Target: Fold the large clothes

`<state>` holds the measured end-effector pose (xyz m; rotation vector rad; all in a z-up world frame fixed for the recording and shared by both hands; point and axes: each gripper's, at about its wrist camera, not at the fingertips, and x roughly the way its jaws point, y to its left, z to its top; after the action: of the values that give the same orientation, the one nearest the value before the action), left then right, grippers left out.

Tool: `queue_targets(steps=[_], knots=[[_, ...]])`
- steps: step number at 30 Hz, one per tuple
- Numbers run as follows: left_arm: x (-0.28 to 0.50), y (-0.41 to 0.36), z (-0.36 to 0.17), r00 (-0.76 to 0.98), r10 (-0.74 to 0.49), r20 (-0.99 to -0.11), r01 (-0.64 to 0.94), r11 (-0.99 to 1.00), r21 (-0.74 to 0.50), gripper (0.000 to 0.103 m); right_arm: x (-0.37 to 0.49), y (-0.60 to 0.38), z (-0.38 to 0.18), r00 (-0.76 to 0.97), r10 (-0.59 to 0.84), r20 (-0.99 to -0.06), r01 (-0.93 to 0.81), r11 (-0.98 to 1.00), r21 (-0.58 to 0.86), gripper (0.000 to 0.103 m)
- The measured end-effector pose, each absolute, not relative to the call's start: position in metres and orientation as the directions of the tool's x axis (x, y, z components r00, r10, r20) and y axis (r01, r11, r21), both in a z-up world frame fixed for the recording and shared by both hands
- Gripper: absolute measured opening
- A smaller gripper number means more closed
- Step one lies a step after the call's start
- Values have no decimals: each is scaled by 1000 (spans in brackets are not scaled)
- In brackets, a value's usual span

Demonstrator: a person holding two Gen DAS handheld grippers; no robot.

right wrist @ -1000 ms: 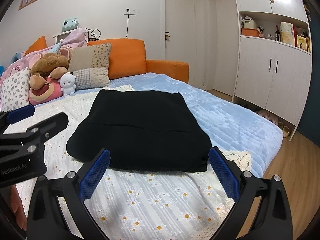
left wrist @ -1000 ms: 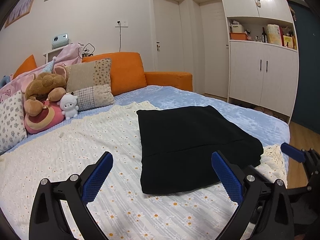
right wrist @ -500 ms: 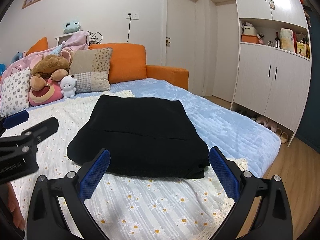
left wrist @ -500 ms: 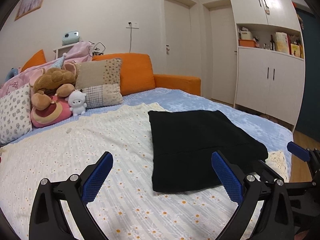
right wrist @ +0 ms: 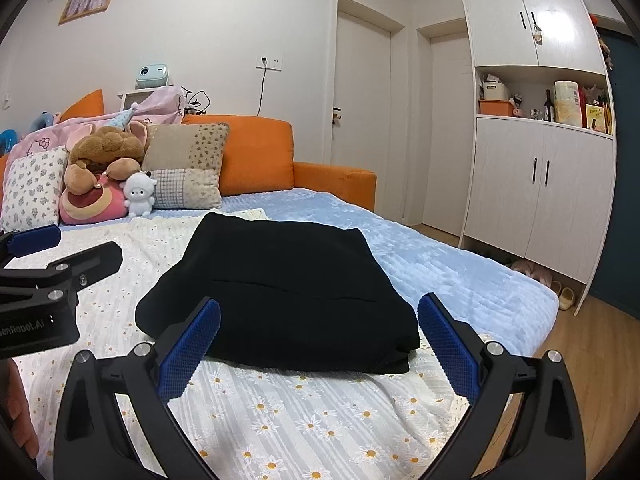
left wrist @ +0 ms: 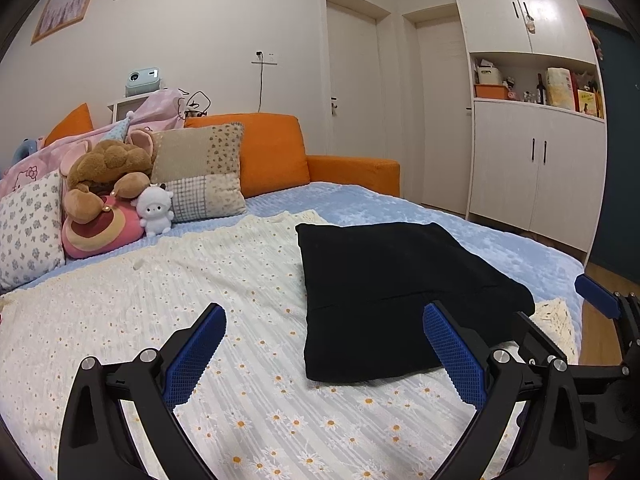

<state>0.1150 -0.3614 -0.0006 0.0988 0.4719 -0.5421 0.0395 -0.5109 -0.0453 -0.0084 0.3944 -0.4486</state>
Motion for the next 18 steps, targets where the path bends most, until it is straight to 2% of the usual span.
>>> queue_targets(steps=[18], knots=[[114,-364,-5,742,-481,-467,531,847,-28,100,37,-508,-49,820,-434,-374,432,897,-95,98]])
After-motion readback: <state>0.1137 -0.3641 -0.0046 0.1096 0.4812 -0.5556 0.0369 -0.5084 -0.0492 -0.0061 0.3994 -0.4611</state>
